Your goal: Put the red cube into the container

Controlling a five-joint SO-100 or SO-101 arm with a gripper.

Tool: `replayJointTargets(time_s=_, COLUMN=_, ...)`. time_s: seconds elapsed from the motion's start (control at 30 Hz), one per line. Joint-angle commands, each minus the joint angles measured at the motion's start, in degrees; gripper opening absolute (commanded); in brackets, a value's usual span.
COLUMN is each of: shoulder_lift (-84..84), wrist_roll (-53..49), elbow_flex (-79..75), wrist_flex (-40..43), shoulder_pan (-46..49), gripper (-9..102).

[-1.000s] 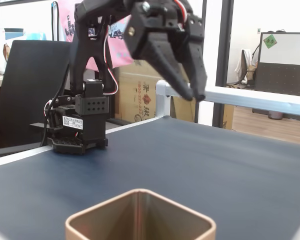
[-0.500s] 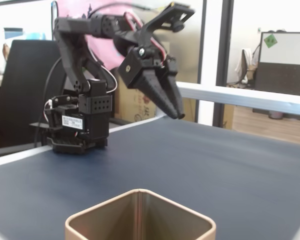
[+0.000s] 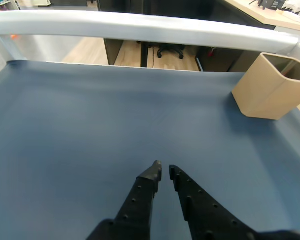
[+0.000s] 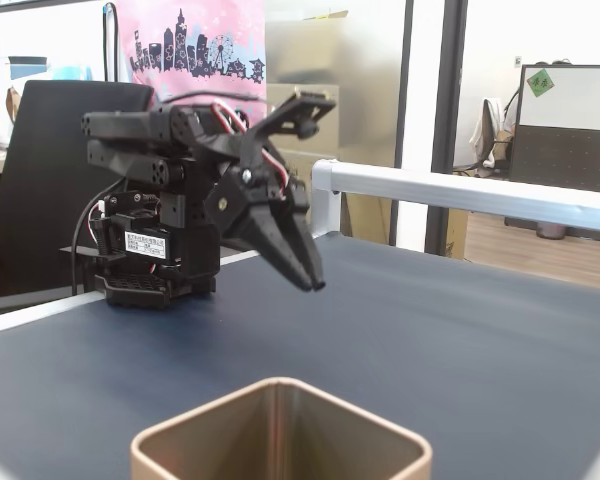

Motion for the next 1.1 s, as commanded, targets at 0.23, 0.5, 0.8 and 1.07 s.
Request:
replayJointTargets(time_s=0.23, shoulder_lift=12.39, wrist_roll=2.55, elbow_flex=5.19, wrist_flex=15.03, shoulder_pan=-0.18, gripper=1)
replayJointTargets(time_s=0.5, shoulder_lift=12.39, wrist_roll=3.52, elbow_flex=5.19, wrist_flex=28.48, shoulder_pan=1.05, gripper=0)
replayJointTargets(time_s=0.8, shoulder_lift=12.39, wrist_roll=2.29, elbow_flex=5.27, wrist_flex=38.41, shoulder_pan=1.05, gripper=0)
replayJointTargets(time_s=1.07, shoulder_lift=12.48, wrist_roll=2.02, elbow_flex=5.27, wrist_flex=38.32, shoulder_pan=0.62, gripper=1)
